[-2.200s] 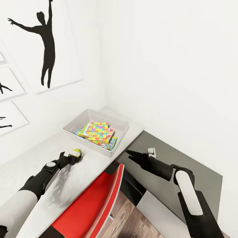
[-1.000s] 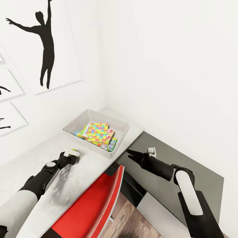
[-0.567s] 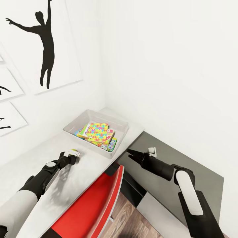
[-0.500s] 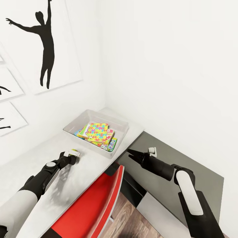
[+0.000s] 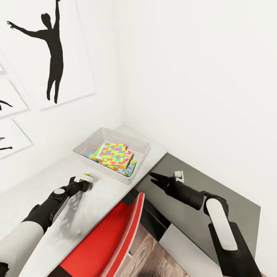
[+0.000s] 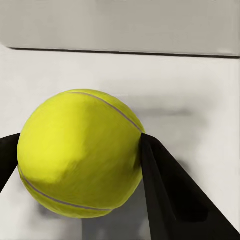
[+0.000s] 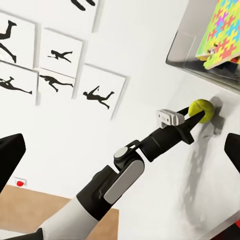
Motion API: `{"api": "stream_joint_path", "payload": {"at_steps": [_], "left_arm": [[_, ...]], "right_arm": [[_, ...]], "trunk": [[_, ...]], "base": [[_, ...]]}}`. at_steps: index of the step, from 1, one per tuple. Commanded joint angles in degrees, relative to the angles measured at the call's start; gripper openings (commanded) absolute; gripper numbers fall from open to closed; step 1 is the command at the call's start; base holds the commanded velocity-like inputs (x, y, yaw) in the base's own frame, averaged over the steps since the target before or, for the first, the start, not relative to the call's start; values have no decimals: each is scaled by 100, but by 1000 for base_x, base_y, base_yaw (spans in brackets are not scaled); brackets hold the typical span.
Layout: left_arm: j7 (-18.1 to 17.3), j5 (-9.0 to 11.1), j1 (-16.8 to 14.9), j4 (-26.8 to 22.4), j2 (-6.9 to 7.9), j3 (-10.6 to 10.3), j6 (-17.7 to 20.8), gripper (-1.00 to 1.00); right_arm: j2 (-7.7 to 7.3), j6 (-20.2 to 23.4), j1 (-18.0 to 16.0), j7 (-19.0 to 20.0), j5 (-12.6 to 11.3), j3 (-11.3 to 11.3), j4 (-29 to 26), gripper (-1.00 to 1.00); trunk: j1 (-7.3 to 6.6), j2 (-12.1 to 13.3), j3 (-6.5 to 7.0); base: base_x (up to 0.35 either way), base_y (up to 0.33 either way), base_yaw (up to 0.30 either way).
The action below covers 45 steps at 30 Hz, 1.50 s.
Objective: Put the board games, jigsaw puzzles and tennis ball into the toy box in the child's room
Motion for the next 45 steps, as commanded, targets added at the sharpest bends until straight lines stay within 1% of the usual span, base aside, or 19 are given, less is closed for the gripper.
{"api": "stream_joint_path", "payload": {"at_steps": [1,8,17,20,24,32,45], "left_arm": [[-13,-3,-3,-11,6,-17,29,-100],[-13,-1,-3,-11,6,-17,29,-100],[-15,-1,-3,-28,12,-17,36,-100],[-112,-1,-3,-41,14,-17,37,-100],[-396,-3,-3,-46,15,-14,37,-100],[-475,-9,-3,-47,15,-9,46,-100],[-478,-10,-3,-47,15,-8,55,-100]], "right_arm": [[9,33,-5,45,42,-11,0,100],[8,38,-5,40,39,11,0,100],[11,30,-5,40,45,-21,0,100],[12,30,-5,40,46,-22,0,100],[12,30,-5,40,46,-22,0,100],[12,30,-5,40,45,-22,0,100],[12,30,-5,40,46,-22,0,100]], "trunk": [[3,-11,-10],[3,-11,-10],[3,-11,-10],[3,-11,-10],[3,-11,-6],[3,-11,56],[3,-11,179]], "base": [[0,0,0],[0,0,0],[33,0,0],[34,0,0],[-15,0,0],[-198,0,0],[-13,0,0]]}}
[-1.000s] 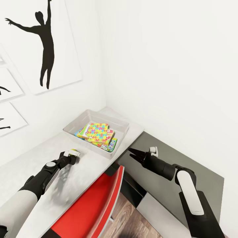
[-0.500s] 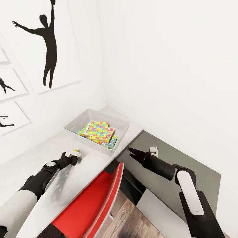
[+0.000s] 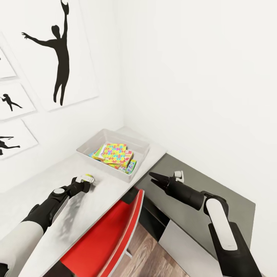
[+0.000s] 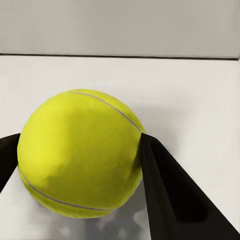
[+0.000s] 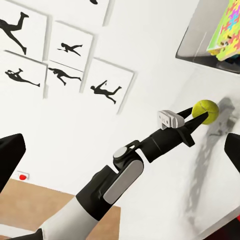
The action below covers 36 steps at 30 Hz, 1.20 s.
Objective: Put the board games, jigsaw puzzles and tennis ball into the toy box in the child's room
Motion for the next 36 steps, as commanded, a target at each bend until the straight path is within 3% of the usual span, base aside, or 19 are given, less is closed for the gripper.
{"api": "stream_joint_path", "payload": {"at_steps": [1,36], "left_arm": [[-14,-4,-3,-10,6,-15,31,-100],[-32,-4,-3,-10,21,-6,91,-100]], "right_arm": [[7,32,-6,47,46,-15,-1,100],[7,24,-6,38,46,-13,-1,100]], "trunk": [[4,-10,-1],[4,-10,332]], "base": [[0,0,0],[-31,0,0]]}}
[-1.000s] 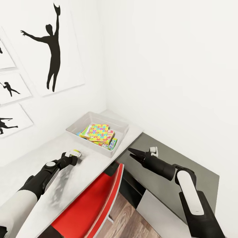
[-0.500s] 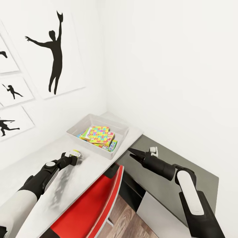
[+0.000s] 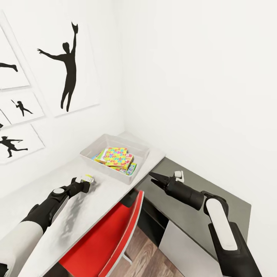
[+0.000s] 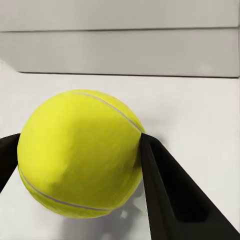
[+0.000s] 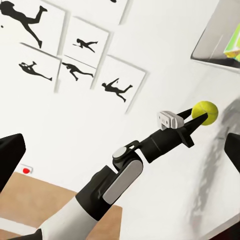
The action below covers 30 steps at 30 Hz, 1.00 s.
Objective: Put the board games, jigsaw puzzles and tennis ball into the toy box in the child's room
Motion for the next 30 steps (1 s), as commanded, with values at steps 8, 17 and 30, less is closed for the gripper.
{"api": "stream_joint_path", "payload": {"at_steps": [8,17,30], "left_arm": [[-10,-4,-10,-33,38,11,343,-100],[-20,19,-21,-473,231,62,1412,-100],[-1043,33,-21,-1415,523,1269,2954,-100]], "right_arm": [[7,32,-6,47,46,-16,0,100],[7,32,-6,47,46,-17,0,100],[7,32,-6,39,46,-13,0,100]], "trunk": [[3,-11,65],[3,-11,150],[3,-11,274]], "base": [[-4,0,0],[0,0,0],[0,0,0]]}}
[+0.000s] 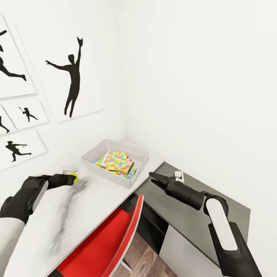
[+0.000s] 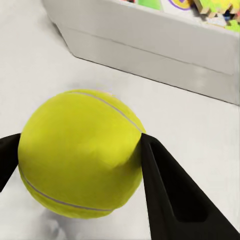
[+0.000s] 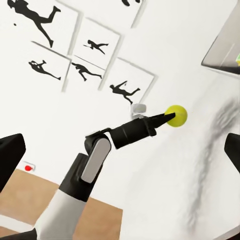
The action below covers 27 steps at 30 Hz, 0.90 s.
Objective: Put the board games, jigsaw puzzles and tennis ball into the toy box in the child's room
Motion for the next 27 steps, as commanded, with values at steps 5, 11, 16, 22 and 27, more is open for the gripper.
{"api": "stream_joint_path", "payload": {"at_steps": [5,11,16,22,27], "left_arm": [[-151,41,-4,-335,-3,528,419,-100],[-304,63,-4,-541,-28,1303,653,-100],[-979,53,-4,-559,-31,1443,701,-100],[-1308,63,-4,-615,-17,1556,731,-100],[-1432,72,-4,-715,-35,1960,829,-100]], "right_arm": [[11,32,-6,44,46,3,0,100],[15,21,-6,33,46,30,0,100],[18,15,-6,30,46,42,0,100],[23,14,-6,30,46,43,0,100],[18,14,-6,30,46,40,0,100]], "trunk": [[4,-11,36],[4,-11,93],[4,-11,140],[4,-11,197],[4,-11,245]], "base": [[0,0,0],[0,0,0],[0,0,0],[0,0,0],[0,0,0]]}}
